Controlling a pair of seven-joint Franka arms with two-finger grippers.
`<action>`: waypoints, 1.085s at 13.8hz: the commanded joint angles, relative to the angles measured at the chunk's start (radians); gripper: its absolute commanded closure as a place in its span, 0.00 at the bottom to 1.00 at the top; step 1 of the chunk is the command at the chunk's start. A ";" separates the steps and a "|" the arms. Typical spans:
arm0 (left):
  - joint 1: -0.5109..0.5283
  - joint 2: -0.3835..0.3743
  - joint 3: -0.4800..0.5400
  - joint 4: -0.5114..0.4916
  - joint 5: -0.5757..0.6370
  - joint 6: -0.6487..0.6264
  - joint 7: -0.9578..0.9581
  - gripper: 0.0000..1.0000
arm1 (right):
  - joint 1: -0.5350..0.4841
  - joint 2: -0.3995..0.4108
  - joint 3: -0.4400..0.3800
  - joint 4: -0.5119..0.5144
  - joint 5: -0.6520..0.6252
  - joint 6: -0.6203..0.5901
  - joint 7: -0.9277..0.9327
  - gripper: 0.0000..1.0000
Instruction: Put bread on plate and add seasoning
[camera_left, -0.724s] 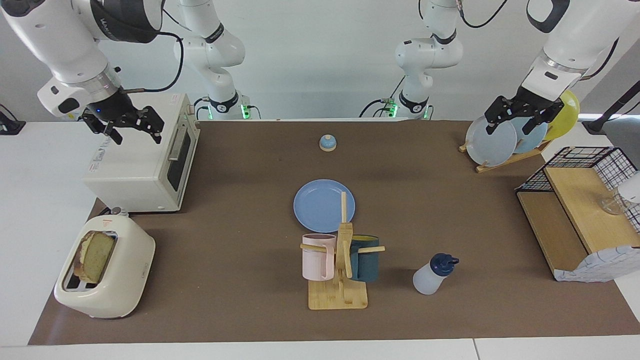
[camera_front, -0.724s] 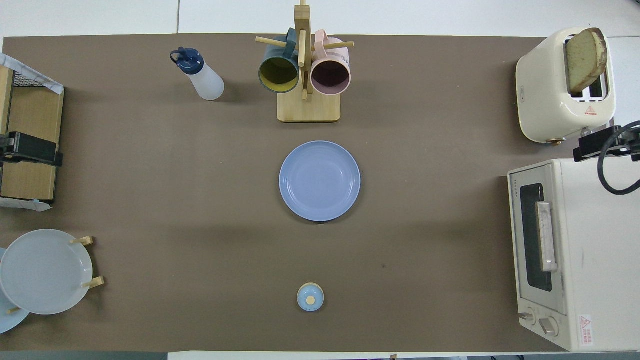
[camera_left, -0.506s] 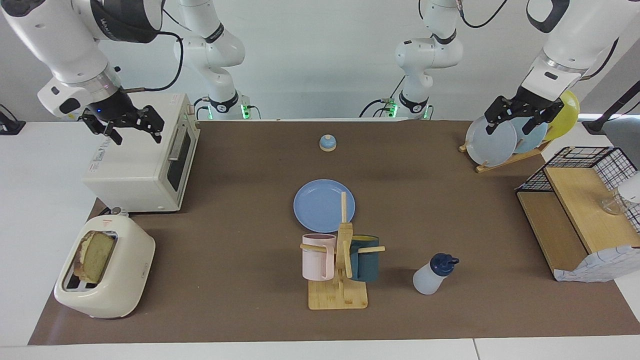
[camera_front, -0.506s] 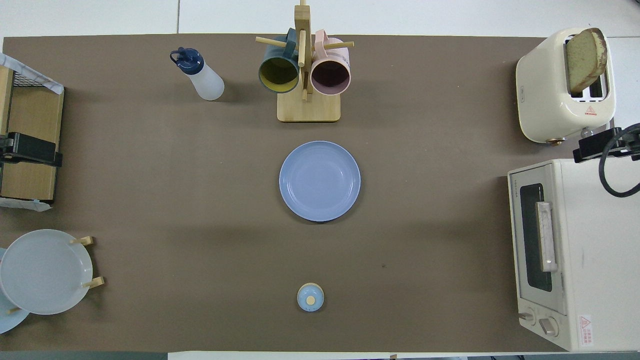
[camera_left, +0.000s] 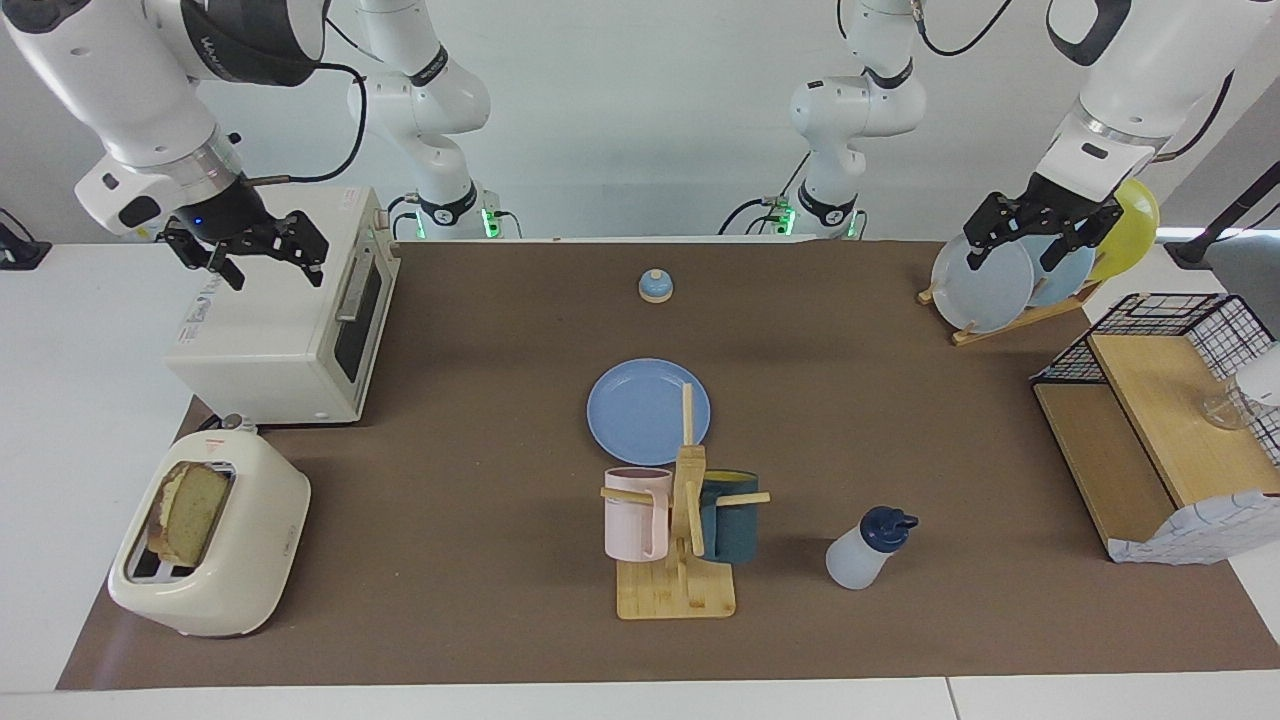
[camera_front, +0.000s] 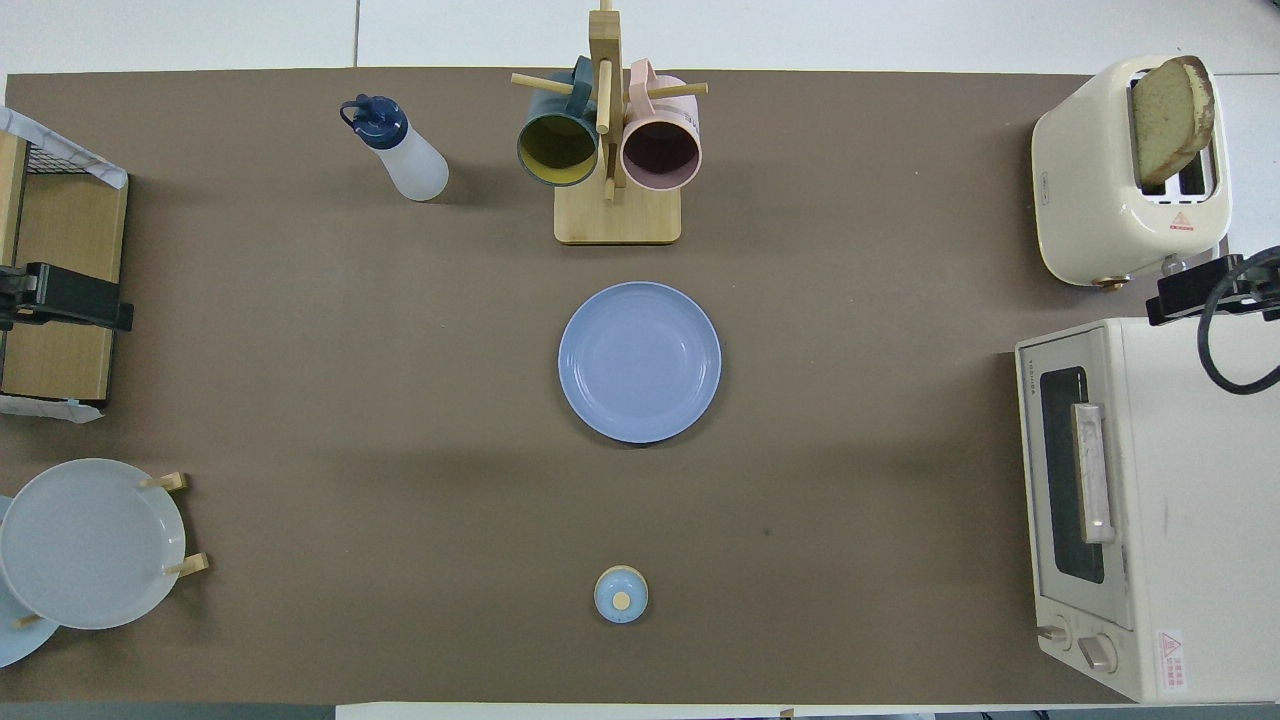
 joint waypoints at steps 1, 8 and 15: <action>-0.016 -0.020 0.003 -0.027 0.006 0.009 -0.006 0.00 | -0.031 -0.002 -0.001 -0.011 0.022 0.060 -0.029 0.00; -0.051 -0.141 -0.003 -0.342 0.001 0.427 0.006 0.00 | -0.069 -0.009 -0.004 -0.158 0.022 0.547 -0.142 0.00; -0.178 -0.210 -0.005 -0.680 0.002 0.906 -0.007 0.00 | -0.097 0.180 -0.004 -0.216 0.032 0.942 -0.222 0.00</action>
